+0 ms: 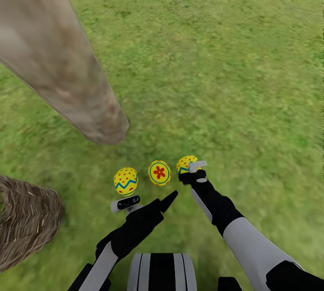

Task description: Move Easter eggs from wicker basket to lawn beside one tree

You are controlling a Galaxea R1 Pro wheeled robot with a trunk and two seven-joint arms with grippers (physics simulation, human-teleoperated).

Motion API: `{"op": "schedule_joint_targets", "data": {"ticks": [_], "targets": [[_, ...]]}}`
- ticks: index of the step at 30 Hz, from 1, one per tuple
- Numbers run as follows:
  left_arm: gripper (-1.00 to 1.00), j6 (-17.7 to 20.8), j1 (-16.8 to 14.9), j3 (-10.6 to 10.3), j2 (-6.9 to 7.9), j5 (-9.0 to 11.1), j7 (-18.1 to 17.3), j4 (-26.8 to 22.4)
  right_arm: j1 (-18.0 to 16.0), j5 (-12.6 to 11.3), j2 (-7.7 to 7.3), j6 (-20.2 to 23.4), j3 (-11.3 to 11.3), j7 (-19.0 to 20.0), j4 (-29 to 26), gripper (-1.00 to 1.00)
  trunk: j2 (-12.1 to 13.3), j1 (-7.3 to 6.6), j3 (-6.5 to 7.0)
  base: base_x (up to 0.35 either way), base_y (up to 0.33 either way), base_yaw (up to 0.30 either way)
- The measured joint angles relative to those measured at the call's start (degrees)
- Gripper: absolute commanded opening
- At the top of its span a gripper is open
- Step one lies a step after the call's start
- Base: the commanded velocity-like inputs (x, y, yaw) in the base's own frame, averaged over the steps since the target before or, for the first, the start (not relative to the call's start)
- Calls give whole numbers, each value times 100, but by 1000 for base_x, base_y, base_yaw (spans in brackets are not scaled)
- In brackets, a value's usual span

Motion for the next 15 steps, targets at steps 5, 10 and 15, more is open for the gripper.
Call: {"op": "schedule_joint_targets", "data": {"ticks": [5,10,15], "targets": [[100,1,0,0,0,-1,0,0,1,1,4,5,1,-20,-200,100,7,-13,111,0,0,0],[100,-1,0,0,0,-2,0,-2,14,1,-17,61,-12,-37,-633,100,13,-26,222,0,0,0],[100,2,0,54,45,2,-21,-34,22,-53,-32,903,-21,-31,-1163,100,19,-36,311,0,0,0]]}}
